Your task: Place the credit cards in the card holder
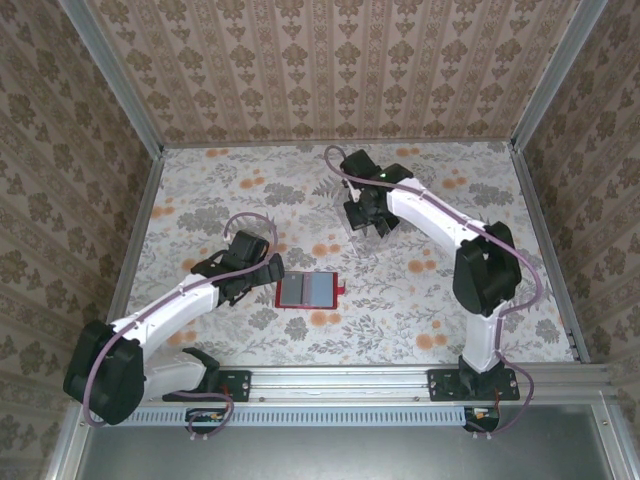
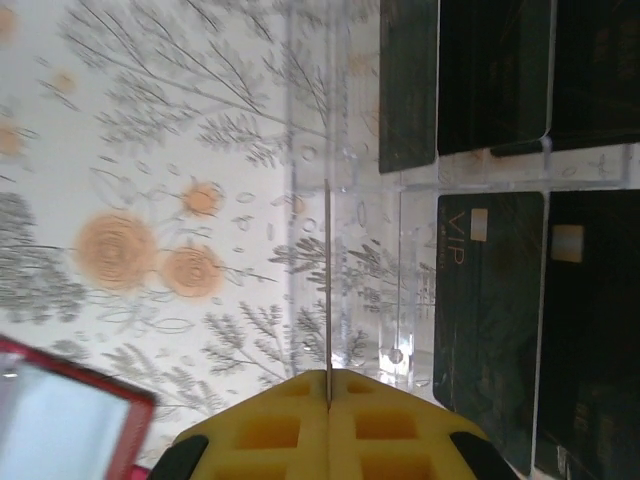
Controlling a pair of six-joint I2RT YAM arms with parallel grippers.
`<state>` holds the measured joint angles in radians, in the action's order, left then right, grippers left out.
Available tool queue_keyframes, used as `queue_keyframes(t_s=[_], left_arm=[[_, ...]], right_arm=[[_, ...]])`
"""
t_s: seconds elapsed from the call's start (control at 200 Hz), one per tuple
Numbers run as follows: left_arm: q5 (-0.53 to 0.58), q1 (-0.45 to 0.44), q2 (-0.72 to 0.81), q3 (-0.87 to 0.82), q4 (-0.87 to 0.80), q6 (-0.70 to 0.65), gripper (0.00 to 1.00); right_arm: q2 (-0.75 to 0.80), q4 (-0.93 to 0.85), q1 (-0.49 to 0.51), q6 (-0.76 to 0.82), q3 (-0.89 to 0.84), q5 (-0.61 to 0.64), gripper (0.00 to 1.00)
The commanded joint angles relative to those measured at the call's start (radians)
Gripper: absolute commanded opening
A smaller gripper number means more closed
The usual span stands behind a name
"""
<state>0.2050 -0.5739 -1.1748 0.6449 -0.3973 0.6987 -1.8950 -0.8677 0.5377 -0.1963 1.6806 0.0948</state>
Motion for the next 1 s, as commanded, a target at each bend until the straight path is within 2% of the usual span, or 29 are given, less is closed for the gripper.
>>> queue_keyframes(t_s=[0.0,0.15,0.265,0.45,0.65,0.99], left_arm=[[0.006,0.010,-0.010,0.039,-0.036,-0.023,1.00],[0.022,0.009,-0.024,0.059,-0.074,-0.033,1.00],[0.034,0.006,-0.041,0.083,-0.114,-0.050,1.00],[0.057,-0.004,-0.051,0.116,-0.171,-0.064,1.00],[0.053,-0.011,-0.060,0.108,-0.172,-0.068,1.00],[0.053,-0.012,-0.069,0.086,-0.142,-0.063,1.00]], right_arm=[[0.115,0.047,0.010,-0.076,-0.030,-0.112,0.00],[0.233,0.289,0.048,-0.247,-0.237,-0.266,0.00],[0.297,0.517,0.108,-0.397,-0.419,-0.315,0.00],[0.308,0.807,0.241,-0.603,-0.630,-0.250,0.00],[0.266,0.867,0.362,-0.713,-0.703,-0.073,0.00],[0.231,0.844,0.445,-0.784,-0.728,0.097,0.00]])
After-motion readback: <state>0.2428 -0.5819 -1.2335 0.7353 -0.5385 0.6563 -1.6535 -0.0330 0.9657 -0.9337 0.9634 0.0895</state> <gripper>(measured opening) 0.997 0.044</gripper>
